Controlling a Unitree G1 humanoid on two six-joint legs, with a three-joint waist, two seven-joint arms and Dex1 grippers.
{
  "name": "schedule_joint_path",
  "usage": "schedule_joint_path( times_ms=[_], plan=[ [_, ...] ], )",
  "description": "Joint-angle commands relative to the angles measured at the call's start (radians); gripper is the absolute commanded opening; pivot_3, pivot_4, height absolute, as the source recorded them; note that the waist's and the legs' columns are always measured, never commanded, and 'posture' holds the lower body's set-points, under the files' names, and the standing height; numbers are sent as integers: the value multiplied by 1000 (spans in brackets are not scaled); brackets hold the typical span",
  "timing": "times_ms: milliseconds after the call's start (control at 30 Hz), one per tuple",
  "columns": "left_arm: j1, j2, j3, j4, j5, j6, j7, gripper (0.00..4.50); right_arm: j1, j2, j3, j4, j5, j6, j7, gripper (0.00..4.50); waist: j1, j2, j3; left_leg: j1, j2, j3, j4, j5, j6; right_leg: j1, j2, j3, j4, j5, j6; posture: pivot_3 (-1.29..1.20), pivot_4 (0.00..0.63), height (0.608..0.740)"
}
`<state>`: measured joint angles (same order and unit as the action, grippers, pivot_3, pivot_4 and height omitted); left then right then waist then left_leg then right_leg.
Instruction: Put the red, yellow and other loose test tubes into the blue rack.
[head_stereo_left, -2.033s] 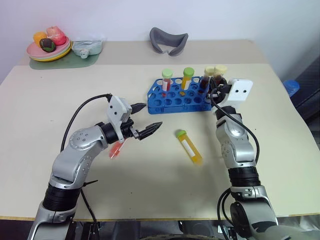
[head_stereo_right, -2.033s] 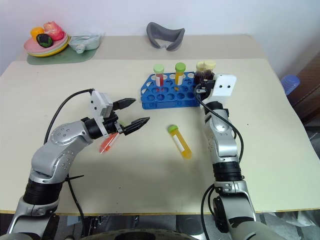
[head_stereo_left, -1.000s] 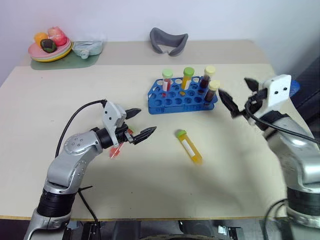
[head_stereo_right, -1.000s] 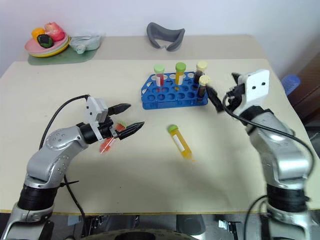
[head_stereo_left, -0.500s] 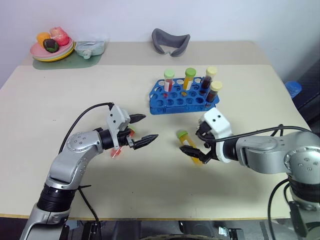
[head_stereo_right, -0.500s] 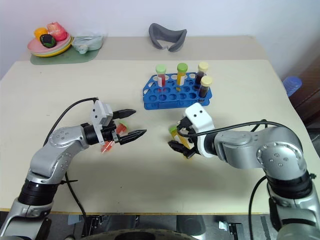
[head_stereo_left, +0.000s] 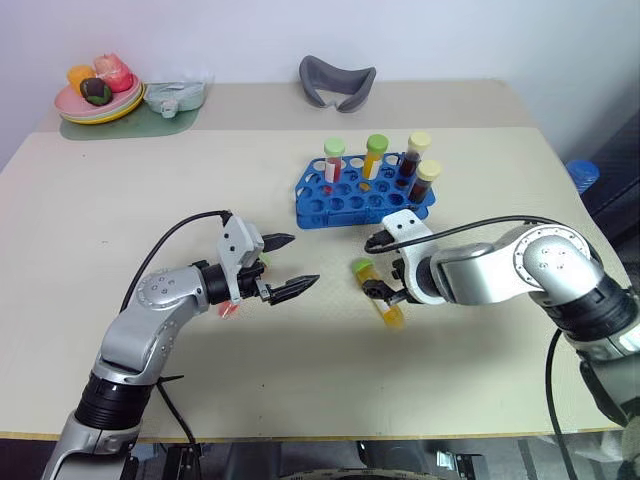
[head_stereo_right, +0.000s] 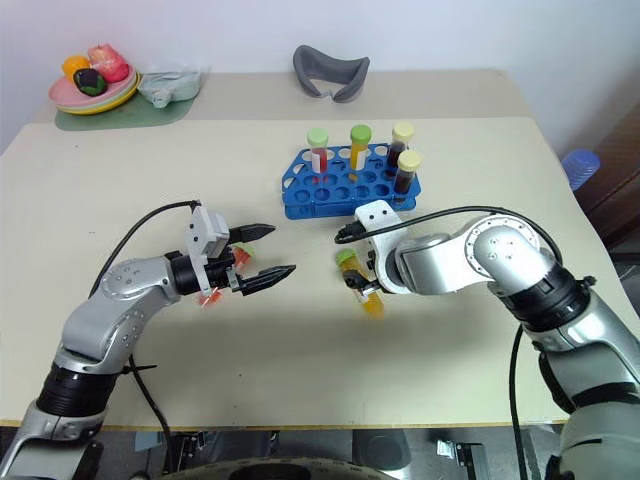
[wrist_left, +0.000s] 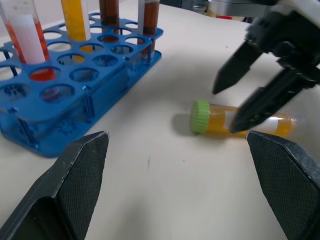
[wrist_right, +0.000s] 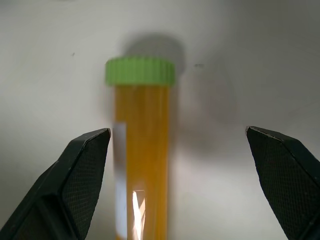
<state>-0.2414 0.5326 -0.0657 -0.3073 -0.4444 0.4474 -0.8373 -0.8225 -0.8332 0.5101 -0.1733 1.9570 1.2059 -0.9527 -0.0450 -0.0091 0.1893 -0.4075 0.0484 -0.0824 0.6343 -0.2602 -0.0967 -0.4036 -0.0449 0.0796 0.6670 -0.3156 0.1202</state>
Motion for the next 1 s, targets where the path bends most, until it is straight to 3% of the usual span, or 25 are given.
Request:
schedule_joint_path(
  times_ms=[33,400,433,500,567,633,1000],
  plan=[
    [9,-7,7,-41,0,-20,11,4500,-43,25,8,53,15,23,-40,4425,1,0,0,0,0,0,0,0,0,0,0,0,0,0,0,0,150,740],
    [31,-12,8,-75,-4,-10,40,4500,-68,43,13,100,15,78,-51,4425,1,0,0,0,0,0,0,0,0,0,0,0,0,0,0,0,150,740],
    [31,-12,8,-76,-5,-9,41,4500,-68,44,12,101,15,79,-51,3861,1,0,0,0,0,0,0,0,0,0,0,0,0,0,0,0,150,740],
    [30,-11,8,-80,-8,-5,43,4500,-71,47,9,103,15,79,-52,3216,1,0,0,0,0,0,0,0,0,0,0,0,0,0,0,0,150,740],
    [28,-10,9,-84,-11,0,43,4500,-74,53,6,103,15,80,-47,2055,-1,0,0,0,0,0,0,0,0,0,0,0,0,0,0,0,150,740],
    [25,-8,9,-84,-12,2,43,4500,-71,57,2,101,15,80,-41,1183,-2,0,0,0,0,0,0,0,0,0,0,0,0,0,0,0,150,740],
    [24,-5,9,-59,-1,-16,25,4500,-88,45,-52,83,15,53,-43,1183,1,0,0,-1,0,0,0,0,0,-1,0,0,0,0,0,0,150,740]
  ],
)
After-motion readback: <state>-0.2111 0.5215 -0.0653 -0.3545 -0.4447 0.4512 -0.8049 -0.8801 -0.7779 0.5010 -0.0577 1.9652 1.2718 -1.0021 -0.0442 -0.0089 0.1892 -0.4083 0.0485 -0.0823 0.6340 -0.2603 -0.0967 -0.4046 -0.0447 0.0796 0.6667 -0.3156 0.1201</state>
